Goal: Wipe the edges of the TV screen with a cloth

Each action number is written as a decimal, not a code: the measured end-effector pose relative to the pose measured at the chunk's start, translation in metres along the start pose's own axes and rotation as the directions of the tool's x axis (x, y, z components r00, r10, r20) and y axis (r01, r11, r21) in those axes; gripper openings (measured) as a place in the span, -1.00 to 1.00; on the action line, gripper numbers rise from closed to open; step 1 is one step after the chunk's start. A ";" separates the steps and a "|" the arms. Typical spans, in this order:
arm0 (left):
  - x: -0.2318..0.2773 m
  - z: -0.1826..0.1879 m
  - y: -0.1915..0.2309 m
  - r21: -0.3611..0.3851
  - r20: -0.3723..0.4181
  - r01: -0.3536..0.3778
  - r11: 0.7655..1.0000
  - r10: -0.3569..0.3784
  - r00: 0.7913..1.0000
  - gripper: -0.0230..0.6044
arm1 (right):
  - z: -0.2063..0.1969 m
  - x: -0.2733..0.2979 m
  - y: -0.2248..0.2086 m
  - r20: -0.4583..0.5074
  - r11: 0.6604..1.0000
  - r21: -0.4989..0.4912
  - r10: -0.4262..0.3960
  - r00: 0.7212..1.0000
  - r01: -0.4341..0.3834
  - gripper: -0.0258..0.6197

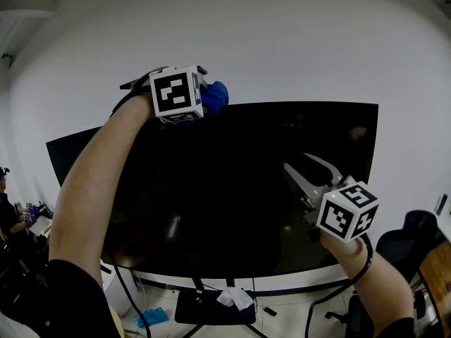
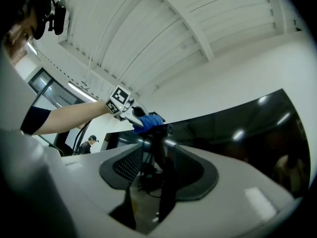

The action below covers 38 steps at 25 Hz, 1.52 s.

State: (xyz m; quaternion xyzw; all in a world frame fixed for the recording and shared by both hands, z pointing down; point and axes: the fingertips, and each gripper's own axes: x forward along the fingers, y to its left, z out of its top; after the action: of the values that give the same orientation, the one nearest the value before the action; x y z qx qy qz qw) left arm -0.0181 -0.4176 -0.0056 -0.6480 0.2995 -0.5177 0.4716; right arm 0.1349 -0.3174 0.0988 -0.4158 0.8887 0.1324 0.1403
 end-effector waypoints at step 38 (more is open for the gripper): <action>0.112 0.386 0.046 0.037 0.060 -0.037 0.999 0.035 0.998 -0.54 | 0.057 -0.209 -0.267 0.023 1.000 0.003 0.018 1.000 -0.018 -0.29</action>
State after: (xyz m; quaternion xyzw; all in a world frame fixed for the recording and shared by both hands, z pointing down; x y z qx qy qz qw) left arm 0.3866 -0.4172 -0.0117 -0.6486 0.2870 -0.4953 0.5016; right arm 0.4787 -0.3161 0.0893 -0.4059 0.8910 0.1370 0.1502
